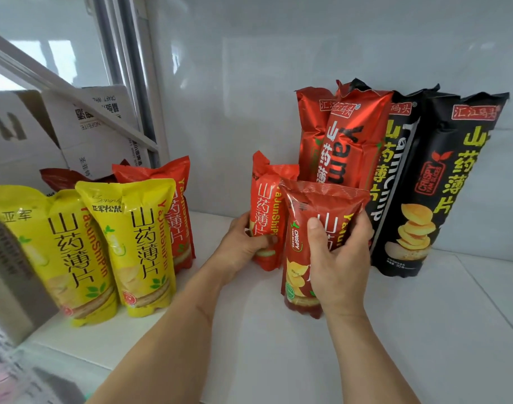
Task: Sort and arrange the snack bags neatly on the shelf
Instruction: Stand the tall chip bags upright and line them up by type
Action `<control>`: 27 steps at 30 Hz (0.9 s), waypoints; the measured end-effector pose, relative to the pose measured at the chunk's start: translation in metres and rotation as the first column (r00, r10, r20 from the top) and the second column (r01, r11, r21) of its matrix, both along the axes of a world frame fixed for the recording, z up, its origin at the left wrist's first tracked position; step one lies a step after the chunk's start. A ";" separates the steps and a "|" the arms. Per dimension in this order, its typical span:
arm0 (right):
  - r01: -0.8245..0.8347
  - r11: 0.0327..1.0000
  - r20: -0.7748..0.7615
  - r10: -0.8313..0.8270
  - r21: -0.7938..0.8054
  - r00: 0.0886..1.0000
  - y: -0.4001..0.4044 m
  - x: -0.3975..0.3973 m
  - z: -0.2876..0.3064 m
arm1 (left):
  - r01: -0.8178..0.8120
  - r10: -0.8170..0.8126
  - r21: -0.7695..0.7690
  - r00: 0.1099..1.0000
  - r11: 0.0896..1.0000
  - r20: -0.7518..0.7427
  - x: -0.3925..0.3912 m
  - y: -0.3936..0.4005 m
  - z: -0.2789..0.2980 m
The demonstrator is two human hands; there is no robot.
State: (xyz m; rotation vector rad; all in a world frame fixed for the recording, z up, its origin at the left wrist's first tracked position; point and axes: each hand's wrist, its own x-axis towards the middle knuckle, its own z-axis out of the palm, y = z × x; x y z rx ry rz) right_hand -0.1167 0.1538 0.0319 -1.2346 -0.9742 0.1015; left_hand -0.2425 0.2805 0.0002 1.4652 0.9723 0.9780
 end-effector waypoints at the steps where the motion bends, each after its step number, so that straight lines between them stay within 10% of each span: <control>1: -0.006 1.000 -0.008 0.006 0.005 1.000 0.000 0.000 0.000 | -0.074 0.074 0.023 0.997 0.997 -0.016 -0.003 -0.002 -0.001; 10: -0.037 0.999 -0.006 0.038 0.030 0.999 -0.003 -0.003 -0.001 | -0.546 0.566 0.178 0.820 0.819 -0.088 -0.024 -0.010 -0.008; 27: -0.088 0.993 -0.005 0.089 0.082 0.996 -0.006 -0.004 -0.004 | -0.783 0.892 0.427 0.397 0.452 -0.216 -0.008 -0.059 -0.006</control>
